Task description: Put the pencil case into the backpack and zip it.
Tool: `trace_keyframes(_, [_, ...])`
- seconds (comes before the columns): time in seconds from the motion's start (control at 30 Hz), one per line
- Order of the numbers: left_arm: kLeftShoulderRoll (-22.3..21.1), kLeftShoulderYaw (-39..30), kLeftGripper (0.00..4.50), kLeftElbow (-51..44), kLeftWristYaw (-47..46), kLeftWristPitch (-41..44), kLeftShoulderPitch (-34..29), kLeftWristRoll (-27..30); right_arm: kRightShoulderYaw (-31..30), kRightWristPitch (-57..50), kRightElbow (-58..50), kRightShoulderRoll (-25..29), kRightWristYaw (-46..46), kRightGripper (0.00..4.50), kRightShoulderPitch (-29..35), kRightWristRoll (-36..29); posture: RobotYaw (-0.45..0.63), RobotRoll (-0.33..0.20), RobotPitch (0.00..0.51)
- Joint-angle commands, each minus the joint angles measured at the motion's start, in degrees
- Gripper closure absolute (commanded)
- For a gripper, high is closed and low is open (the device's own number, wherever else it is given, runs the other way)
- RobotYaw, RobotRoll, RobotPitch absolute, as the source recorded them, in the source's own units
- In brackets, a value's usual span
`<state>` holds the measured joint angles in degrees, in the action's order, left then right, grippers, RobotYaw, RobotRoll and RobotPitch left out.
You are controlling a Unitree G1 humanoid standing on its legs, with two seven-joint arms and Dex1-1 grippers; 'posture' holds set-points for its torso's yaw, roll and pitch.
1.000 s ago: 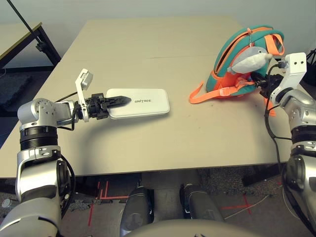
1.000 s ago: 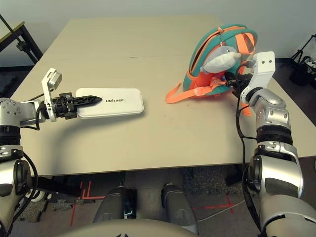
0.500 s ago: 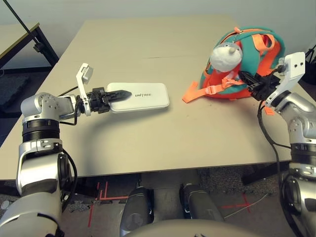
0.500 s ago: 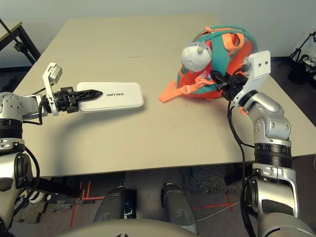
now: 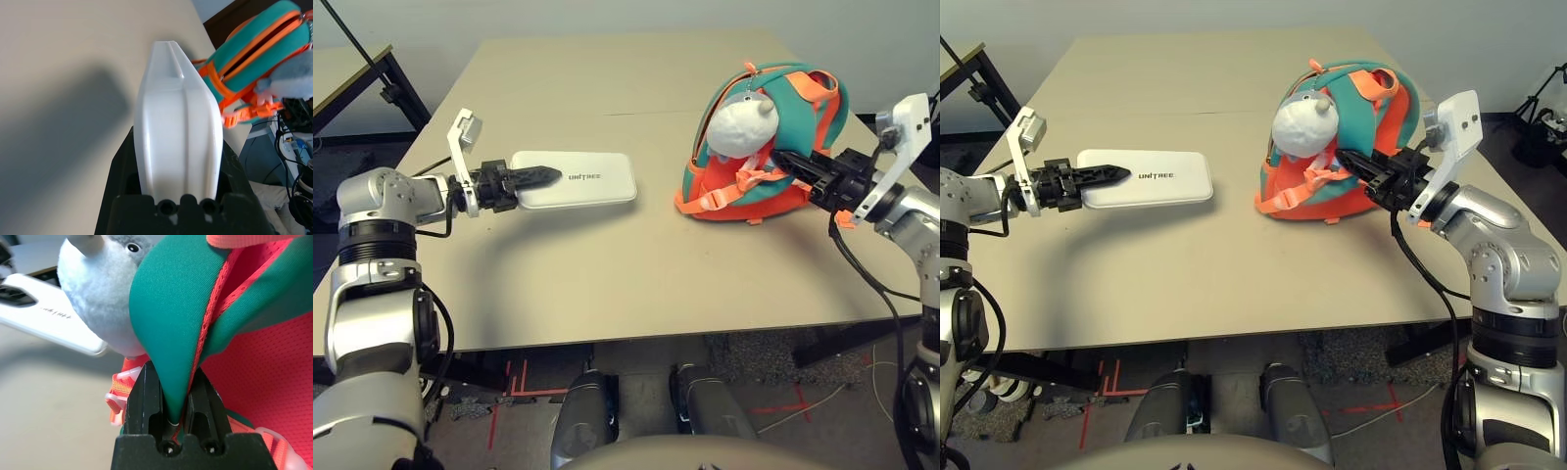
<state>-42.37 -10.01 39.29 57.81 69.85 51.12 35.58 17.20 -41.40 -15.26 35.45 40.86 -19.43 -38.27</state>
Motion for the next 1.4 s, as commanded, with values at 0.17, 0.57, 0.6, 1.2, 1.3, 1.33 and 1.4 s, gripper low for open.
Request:
trace_keyframes(0.17, [-1.21, 0.81, 3.2, -2.79, 2.59, -2.39, 2.23, -0.62, 1.76, -3.71, -9.02, -1.06, -0.86, 4.24, 2.66, -9.29, -0.18, 0.0, 0.045])
trace_keyframes(0.57, [1.46, -2.17, 3.2, -23.6, 3.15, -2.81, 4.6, 6.58, -4.01, -1.0, -7.4, 0.41, 0.49, 4.25, 9.69, -3.87, -0.17, 0.0, 0.048])
trace_keyframes(0.6, [1.19, -1.36, 3.2, -25.39, 3.12, -2.64, 4.61, 6.63, -4.23, -0.67, -6.99, 0.52, 0.65, 4.25, 9.82, -3.56, -0.17, 0.0, 0.048])
trace_keyframes(1.2, [-2.54, 6.66, 3.2, -30.97, 9.96, -12.26, 3.37, 3.41, -4.38, 1.35, -4.62, 0.57, 1.0, 4.25, 10.65, -2.46, -0.17, 0.0, 0.045])
trace_keyframes(1.3, [-2.34, 8.82, 3.2, -29.51, 11.41, -14.56, 3.19, 1.69, -4.47, 1.35, -4.93, 0.4, 0.73, 4.25, 10.68, -2.59, -0.18, 0.0, 0.046])
trace_keyframes(1.33, [-2.17, 9.56, 3.21, -28.65, 11.66, -15.7, 3.25, 0.71, -4.44, 1.29, -5.16, 0.28, 0.6, 4.25, 10.69, -2.74, -0.18, 0.0, 0.047])
trace_keyframes(1.4, [-2.01, 10.51, 3.21, -27.37, 12.1, -17.44, 3.48, -0.69, -4.44, 1.23, -5.45, 0.15, 0.44, 4.25, 10.71, -2.87, -0.18, 0.0, 0.046])
